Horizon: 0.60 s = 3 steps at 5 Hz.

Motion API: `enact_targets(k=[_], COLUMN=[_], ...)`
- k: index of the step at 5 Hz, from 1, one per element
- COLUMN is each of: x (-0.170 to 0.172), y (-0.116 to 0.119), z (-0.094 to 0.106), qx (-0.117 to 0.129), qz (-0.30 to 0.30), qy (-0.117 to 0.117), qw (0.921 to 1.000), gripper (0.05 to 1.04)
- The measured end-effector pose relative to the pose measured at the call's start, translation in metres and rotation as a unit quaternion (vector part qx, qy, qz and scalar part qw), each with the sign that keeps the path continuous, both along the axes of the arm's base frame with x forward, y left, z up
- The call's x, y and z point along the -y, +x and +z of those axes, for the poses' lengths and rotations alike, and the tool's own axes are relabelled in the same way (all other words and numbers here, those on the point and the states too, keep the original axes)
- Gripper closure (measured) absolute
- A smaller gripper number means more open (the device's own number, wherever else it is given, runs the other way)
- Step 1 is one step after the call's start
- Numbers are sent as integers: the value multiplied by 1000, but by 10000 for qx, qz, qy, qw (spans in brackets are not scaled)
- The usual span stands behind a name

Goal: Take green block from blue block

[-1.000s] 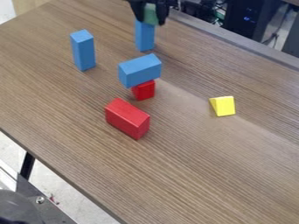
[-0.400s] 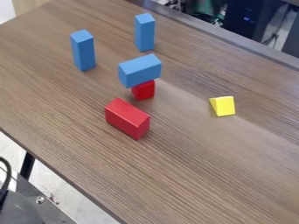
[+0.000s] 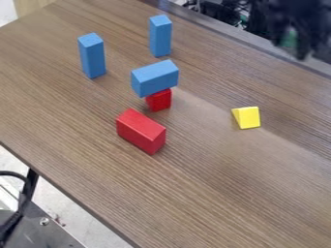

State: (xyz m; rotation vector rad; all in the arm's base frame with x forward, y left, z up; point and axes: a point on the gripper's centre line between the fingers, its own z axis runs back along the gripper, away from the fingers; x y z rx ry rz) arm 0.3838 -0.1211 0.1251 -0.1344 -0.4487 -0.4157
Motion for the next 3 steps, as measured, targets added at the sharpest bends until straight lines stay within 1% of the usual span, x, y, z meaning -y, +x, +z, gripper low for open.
enact_targets(k=[1,2,3], x=[42,67,73], y=[6,7,8], z=[-31,-77,-95], qx=[-192,-566,-758], qz=[-703,-1186,-1350], qy=[241,448,527], qw=[9971,9903,9865], gripper=[509,509,509])
